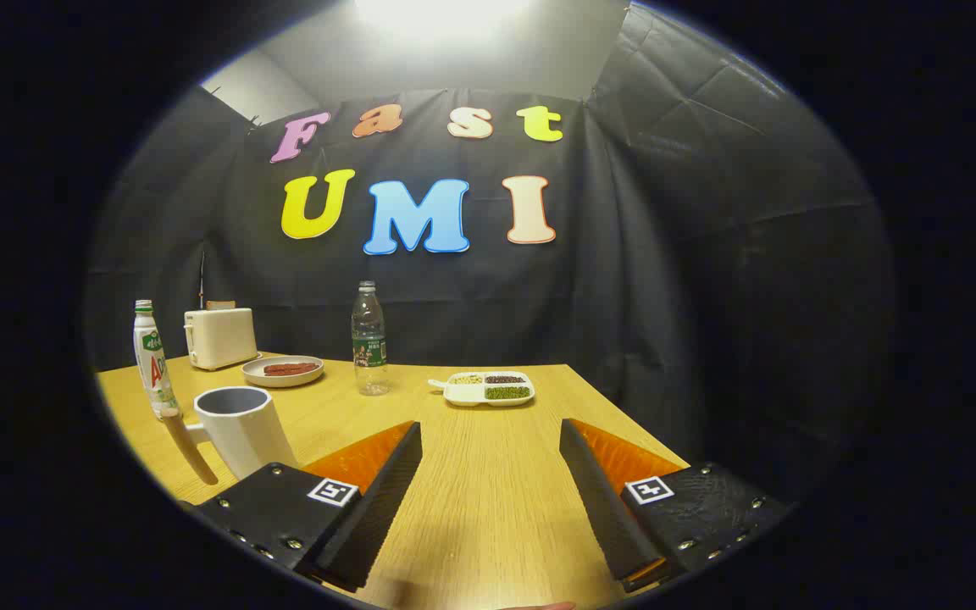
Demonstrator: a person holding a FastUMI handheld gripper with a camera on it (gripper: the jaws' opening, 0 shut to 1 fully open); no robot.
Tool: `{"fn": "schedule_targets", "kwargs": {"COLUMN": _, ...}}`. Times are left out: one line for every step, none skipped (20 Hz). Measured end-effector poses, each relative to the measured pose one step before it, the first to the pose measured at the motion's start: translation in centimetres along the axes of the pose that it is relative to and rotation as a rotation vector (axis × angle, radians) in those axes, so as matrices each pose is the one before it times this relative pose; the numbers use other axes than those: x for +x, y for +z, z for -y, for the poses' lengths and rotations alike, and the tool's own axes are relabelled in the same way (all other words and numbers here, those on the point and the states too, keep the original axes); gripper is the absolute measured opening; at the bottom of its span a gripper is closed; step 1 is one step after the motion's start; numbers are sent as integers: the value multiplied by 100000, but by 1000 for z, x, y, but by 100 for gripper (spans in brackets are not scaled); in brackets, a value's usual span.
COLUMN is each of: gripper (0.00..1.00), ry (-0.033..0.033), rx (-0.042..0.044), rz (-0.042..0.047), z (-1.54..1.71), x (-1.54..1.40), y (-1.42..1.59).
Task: Take the bottle from table, then pour the juice into the cup, finally place the bottle on the coaster
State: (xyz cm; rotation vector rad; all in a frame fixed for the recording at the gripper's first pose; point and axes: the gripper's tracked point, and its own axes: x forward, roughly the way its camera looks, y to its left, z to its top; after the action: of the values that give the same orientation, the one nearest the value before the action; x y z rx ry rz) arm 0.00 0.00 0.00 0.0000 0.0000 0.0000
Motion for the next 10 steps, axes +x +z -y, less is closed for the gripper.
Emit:
{"fn": "schedule_targets", "kwargs": {"gripper": 99, "ry": 605, "rx": 179, "rz": 2334, "z": -51, "x": 999, "y": 684}}
{"fn": "schedule_targets", "kwargs": {"gripper": 99, "ry": 350, "rx": 243, "rz": 3384, "z": -90, "x": 946, "y": 1173}}
{"fn": "schedule_targets", "kwargs": {"gripper": 99, "ry": -1374, "rx": 1074, "rz": 4041, "z": 319, "x": 898, "y": 1473}}
{"fn": "schedule_targets", "kwargs": {"gripper": 99, "ry": -1833, "rx": 1698, "rz": 3350, "z": 162, "x": 614, "y": 1763}}
{"fn": "schedule_targets", "kwargs": {"gripper": 99, "ry": -1611, "rx": 125, "rz": 3817, "z": -390, "x": 541, "y": 1712}}
{"fn": "schedule_targets", "kwargs": {"gripper": 99, "ry": -2432, "rx": -1171, "rz": 3483, "z": -250, "x": -73, "y": 1871}}
{"fn": "schedule_targets", "kwargs": {"gripper": 99, "ry": -4110, "rx": -894, "rz": 2346, "z": -55, "x": -85, "y": 1648}}
{"fn": "schedule_targets", "kwargs": {"gripper": 99, "ry": -1540, "rx": -1425, "rz": 1780, "z": -657, "x": -401, "y": 1672}}
{"fn": "schedule_targets", "kwargs": {"gripper": 99, "ry": -1102, "rx": -1541, "rz": 973, "z": -1094, "x": -806, "y": 1552}}
{"fn": "schedule_targets", "kwargs": {"gripper": 99, "ry": -934, "rx": -1836, "rz": 649, "z": -890, "x": -869, "y": 1387}}
